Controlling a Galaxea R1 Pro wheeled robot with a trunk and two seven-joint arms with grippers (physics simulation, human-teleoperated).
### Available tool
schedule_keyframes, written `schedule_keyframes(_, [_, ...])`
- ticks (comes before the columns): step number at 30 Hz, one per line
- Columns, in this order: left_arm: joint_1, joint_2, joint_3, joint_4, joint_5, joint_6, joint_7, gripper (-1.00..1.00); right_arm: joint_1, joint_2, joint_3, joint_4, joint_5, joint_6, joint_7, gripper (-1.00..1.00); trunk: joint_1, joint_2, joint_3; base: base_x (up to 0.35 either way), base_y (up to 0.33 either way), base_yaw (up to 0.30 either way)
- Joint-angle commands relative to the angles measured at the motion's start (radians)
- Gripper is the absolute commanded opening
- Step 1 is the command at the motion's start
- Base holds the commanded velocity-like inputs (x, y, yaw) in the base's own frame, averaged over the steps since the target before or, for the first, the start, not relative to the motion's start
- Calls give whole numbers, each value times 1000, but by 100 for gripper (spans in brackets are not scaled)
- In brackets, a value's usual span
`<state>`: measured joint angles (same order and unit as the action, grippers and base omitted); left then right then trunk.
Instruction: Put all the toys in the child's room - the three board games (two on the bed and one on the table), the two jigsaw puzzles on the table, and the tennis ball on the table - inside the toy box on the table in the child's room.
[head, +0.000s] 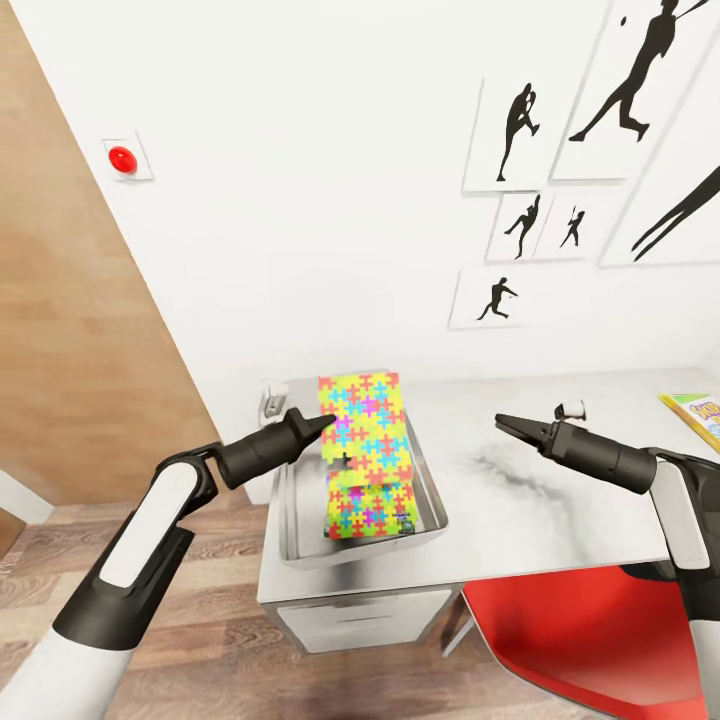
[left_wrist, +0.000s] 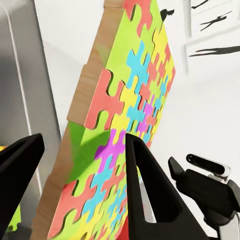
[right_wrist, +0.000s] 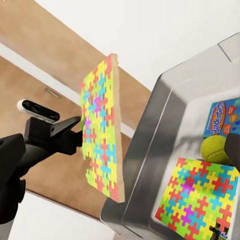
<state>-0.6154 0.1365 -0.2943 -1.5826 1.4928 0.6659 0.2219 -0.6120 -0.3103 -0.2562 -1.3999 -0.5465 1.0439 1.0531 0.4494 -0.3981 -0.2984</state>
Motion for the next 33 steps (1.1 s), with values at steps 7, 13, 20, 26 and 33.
schedule_keyframes(7, [-4,-69,43,3,12,-32,225,-100,-6,0,-3,8,5,3,-14,100,1,-2,-2,0,0,0])
schedule_keyframes(13, [-2,-114,72,4,10,-38,318,-100,-8,-1,-3,21,5,3,-56,100,1,-2,-2,0,0,0])
schedule_keyframes(20, [-2,-142,85,7,4,-41,363,-100,-9,0,-3,28,3,3,-92,100,1,-2,-2,0,0,0])
schedule_keyframes(26, [-2,-149,92,17,1,-43,375,-100,-9,2,-3,29,4,3,-105,100,1,-2,-2,0,0,0])
schedule_keyframes(33, [-2,-151,95,40,0,-44,375,-100,-9,1,-3,29,4,3,-109,100,1,-2,-2,0,0,0])
